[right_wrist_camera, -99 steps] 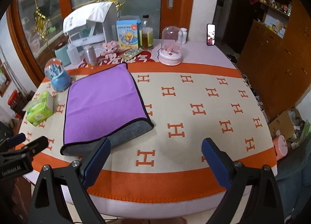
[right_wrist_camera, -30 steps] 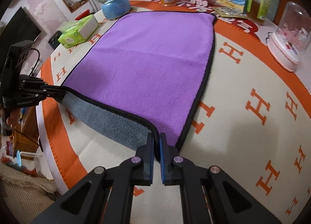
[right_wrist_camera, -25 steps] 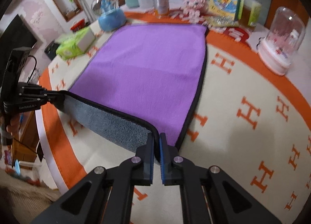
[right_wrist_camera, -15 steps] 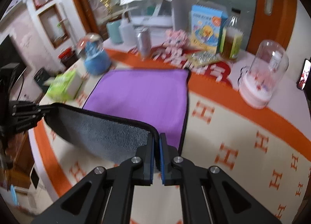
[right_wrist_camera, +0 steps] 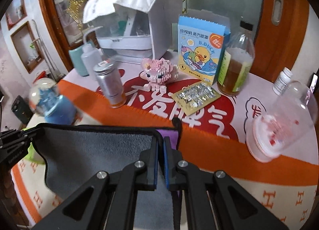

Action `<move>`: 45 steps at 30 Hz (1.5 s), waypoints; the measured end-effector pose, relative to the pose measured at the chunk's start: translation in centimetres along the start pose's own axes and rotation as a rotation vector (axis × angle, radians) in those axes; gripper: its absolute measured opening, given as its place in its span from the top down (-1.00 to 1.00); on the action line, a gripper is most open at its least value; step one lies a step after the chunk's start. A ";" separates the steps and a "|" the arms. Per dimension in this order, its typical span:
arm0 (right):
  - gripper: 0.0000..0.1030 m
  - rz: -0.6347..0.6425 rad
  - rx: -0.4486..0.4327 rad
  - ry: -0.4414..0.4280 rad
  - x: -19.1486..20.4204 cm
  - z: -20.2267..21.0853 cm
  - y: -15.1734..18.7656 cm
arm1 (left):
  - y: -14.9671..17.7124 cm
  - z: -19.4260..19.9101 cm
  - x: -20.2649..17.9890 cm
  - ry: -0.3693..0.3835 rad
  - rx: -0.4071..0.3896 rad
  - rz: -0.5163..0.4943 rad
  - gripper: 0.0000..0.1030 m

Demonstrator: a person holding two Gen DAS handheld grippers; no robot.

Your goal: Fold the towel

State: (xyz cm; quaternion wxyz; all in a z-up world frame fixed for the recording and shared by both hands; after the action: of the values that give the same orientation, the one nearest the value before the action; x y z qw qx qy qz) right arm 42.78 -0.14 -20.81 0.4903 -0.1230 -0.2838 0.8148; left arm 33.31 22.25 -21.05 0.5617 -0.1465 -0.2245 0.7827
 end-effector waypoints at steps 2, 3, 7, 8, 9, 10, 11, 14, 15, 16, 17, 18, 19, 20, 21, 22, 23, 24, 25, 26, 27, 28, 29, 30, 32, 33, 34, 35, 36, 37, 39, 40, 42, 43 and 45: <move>0.91 0.003 0.015 0.017 0.1 -1.5 -0.2 | -0.2 -2.3 0.0 -0.021 0.024 -0.008 0.89; 0.91 0.003 0.025 0.024 0.2 -2.2 -0.1 | -0.1 -2.9 0.0 -0.030 0.034 -0.012 0.89; 0.91 0.004 0.068 0.047 0.0 -5.1 0.4 | 0.3 -5.6 -0.1 -0.060 0.063 -0.028 0.89; 0.91 0.007 0.076 0.055 -0.1 -5.7 0.6 | 0.2 -6.2 -0.1 -0.069 0.066 -0.031 0.89; 0.91 0.009 0.080 0.058 -0.1 -6.1 0.6 | 0.3 -6.4 -0.1 -0.072 0.067 -0.032 0.89; 0.91 0.010 0.084 0.061 -0.2 -6.4 0.7 | 0.2 -6.8 -0.1 -0.076 0.066 -0.031 0.89; 0.91 0.012 0.086 0.064 -0.2 -6.8 0.8 | 0.2 -7.2 -0.1 -0.078 0.066 -0.029 0.89; 0.91 0.021 0.092 0.075 -0.2 -7.5 0.9 | 0.2 -8.2 -0.2 -0.096 0.073 -0.037 0.89; 0.91 0.024 0.094 0.076 -0.2 -7.7 0.8 | 0.3 -8.5 -0.2 -0.103 0.076 -0.040 0.89; 0.91 0.031 0.097 0.082 -0.2 -8.0 0.9 | 0.3 -8.7 -0.2 -0.108 0.079 -0.043 0.88; 0.91 0.044 0.102 0.094 -0.1 -8.4 1.0 | 0.4 -9.0 -0.2 -0.119 0.081 -0.046 0.85; 0.91 0.052 0.106 0.099 0.0 -8.5 1.1 | 0.5 -9.2 -0.3 -0.130 0.080 -0.050 0.84; 0.90 0.066 0.107 0.110 0.2 -8.7 1.3 | 0.5 -9.3 -0.3 -0.139 0.078 -0.054 0.82; 0.90 0.074 0.106 0.116 0.3 -8.8 1.3 | 0.5 -9.4 -0.4 -0.148 0.074 -0.057 0.80; 0.89 0.081 0.106 0.122 0.4 -8.8 1.4 | 0.4 -9.4 -0.4 -0.153 0.070 -0.059 0.80; 0.88 0.085 0.106 0.123 0.4 -8.8 1.4 | 0.4 -9.3 -0.5 -0.157 0.066 -0.063 0.79; 0.83 0.082 0.105 0.121 0.4 -8.7 1.4 | 0.4 -9.2 -0.5 -0.162 0.061 -0.066 0.72; 0.75 0.077 0.102 0.121 0.4 -8.6 1.3 | 0.3 -9.0 -0.5 -0.165 0.058 -0.067 0.65; 0.69 0.070 0.099 0.119 0.3 -8.4 1.3 | 0.2 -8.8 -0.5 -0.160 0.054 -0.065 0.54; 0.54 0.059 0.095 0.118 0.1 -8.0 1.2 | 0.2 -8.5 -0.5 -0.155 0.052 -0.062 0.44; 0.42 0.054 0.092 0.118 0.0 -7.9 1.1 | 0.2 -8.2 -0.6 -0.150 0.050 -0.057 0.38; 0.37 0.047 0.087 0.118 -0.1 -7.5 1.1 | 0.2 -7.8 -0.6 -0.149 0.047 -0.054 0.27; 0.34 0.041 0.079 0.119 -0.3 -7.0 1.0 | 0.1 -7.4 -0.7 -0.153 0.040 -0.054 0.15; 0.34 0.039 0.075 0.121 -0.4 -6.7 1.0 | 0.1 -6.9 -0.7 -0.153 0.030 -0.057 0.07; 0.34 0.032 0.072 0.121 -0.6 -5.9 0.9 | 0.0 -5.9 -1.0 -0.150 0.009 -0.064 -0.10; 0.34 0.027 0.071 0.118 -0.7 -5.6 0.9 | 0.1 -5.3 -1.1 -0.148 0.004 -0.069 -0.11; 0.34 0.021 0.070 0.116 -0.7 -5.1 1.0 | 0.1 -4.8 -1.3 -0.143 0.000 -0.073 -0.14; 0.34 0.013 0.068 0.114 -0.8 -4.6 1.1 | 0.2 -4.2 -1.6 -0.136 -0.003 -0.077 -0.18; 0.34 0.008 0.066 0.111 -0.8 -4.1 1.1 | 0.3 -3.8 -1.7 -0.130 -0.006 -0.078 -0.20; 0.34 0.006 0.064 0.108 -0.7 -3.6 1.3 | 0.4 -3.2 -1.9 -0.126 -0.011 -0.079 -0.26; 0.34 0.006 0.060 0.105 -0.5 -2.5 1.6 | 0.8 -1.7 -2.2 -0.116 -0.021 -0.080 -0.37; 0.34 0.005 0.060 0.100 -0.3 -1.8 1.9 | 1.0 -1.1 -2.4 -0.109 -0.024 -0.081 -0.45; 0.34 0.001 0.062 0.093 0.0 -0.8 2.4 | 1.4 0.1 -2.8 -0.094 -0.028 -0.085 -0.55; 0.34 -0.003 0.061 0.085 0.1 0.0 2.8 | 1.7 0.9 -3.0 -0.086 -0.033 -0.088 -0.56; 0.34 -0.006 0.055 0.084 0.3 1.3 3.5 | 2.1 2.0 -3.5 -0.076 -0.042 -0.098 -0.60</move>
State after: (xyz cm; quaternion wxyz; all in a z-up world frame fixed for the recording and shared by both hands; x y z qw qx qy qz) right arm 39.48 -1.57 -21.81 0.5076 -0.1425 -0.2408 0.8149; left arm 31.81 17.98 -20.48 0.5873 -0.1172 -0.2689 0.7543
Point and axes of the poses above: each gripper's, at about its wrist camera, not at the fingertips, and z roughly against the way its jaws point, x to its left, y to its underside, the point moved 8 cm from there along -z, roughly the way its jaws point, and after that the axes turned 1 degree about -x, right-handed, at the moved point
